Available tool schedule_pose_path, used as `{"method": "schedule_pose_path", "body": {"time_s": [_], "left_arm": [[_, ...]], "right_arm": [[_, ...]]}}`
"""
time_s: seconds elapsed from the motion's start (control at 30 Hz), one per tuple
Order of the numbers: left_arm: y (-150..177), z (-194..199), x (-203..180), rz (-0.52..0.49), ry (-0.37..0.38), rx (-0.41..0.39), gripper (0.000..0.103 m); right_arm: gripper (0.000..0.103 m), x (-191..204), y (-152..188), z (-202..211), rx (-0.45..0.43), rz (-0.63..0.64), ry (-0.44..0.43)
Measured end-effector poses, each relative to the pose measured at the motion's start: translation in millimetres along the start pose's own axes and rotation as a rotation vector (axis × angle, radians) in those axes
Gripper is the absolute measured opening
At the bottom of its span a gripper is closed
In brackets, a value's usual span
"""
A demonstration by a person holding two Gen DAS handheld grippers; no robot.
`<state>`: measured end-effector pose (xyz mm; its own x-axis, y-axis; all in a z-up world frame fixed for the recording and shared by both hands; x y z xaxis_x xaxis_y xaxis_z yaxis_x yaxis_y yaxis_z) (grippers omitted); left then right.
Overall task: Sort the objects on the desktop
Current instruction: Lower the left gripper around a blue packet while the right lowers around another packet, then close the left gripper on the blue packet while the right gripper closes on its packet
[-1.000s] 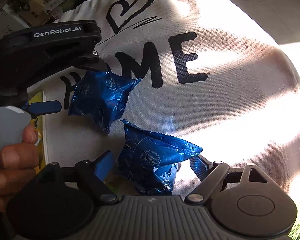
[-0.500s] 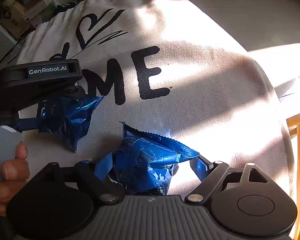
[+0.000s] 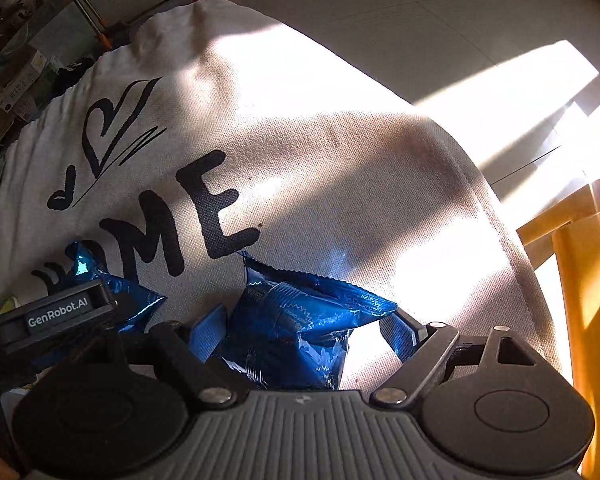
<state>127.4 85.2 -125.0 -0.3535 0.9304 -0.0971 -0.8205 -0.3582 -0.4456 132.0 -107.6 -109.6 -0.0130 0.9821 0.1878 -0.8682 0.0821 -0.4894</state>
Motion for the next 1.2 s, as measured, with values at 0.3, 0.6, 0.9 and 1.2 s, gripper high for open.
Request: {"method": "schedule_pose_path", "body": {"time_s": [0.3,0.6,0.9,1.2], "left_arm": [[12.6,10.5,-8.5,-0.078,0.022,0.021,0.102],[5.1,26.5,-16.1,-0.097,0.033,-0.040,0.102],[0.9,25.3,-16.6,-0.092,0.028,-0.064,0.102],[-6.6,13.2,-14.6,-0.050,0.011,-0.062,0.102]], "right_arm": [[0.084,-6.7,-1.5,-2.5,0.021,-0.036,-0.010],[0.084,-7.1,-2.1,-2.7,0.031,-0.048,-0.018],[0.084,-7.2,-1.9,-0.9,0.036,-0.058,-0.026],[0.084,-10.1,-0.9,2.1,0.046,-0.083,-0.042]]}}
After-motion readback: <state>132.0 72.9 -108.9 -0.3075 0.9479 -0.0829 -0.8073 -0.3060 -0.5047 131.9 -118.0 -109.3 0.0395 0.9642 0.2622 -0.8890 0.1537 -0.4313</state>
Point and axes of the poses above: each gripper's, at about its wrist camera, not at the fingertips, and z roughly against the way its jaws point, x to its left, y to its underside, the point moved 3 cm from there along -z, roughly the way its jaws point, and after that the axes turned 13 degrees about -x, right-handed, at the moved point
